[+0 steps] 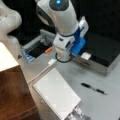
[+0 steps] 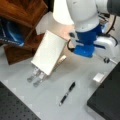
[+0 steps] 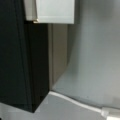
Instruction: Open the box. Pick up the pen. Place the pen in the box. Pick up the book. Place the book on the shelf.
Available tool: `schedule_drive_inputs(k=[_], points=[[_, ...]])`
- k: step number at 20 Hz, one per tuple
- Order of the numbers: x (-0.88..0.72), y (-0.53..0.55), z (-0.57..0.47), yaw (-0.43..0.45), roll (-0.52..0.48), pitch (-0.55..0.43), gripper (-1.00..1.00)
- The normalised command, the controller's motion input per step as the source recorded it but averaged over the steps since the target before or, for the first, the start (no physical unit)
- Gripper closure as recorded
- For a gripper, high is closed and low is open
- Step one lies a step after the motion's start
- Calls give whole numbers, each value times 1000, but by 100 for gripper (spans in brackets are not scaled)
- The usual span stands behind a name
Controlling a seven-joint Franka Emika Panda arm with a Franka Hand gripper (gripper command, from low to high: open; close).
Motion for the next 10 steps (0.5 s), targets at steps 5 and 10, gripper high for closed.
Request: schedule_drive_inputs(k=[5, 10], points=[[238, 13, -122, -1, 327, -72, -100], [176, -69, -149, -19, 320, -41, -100]])
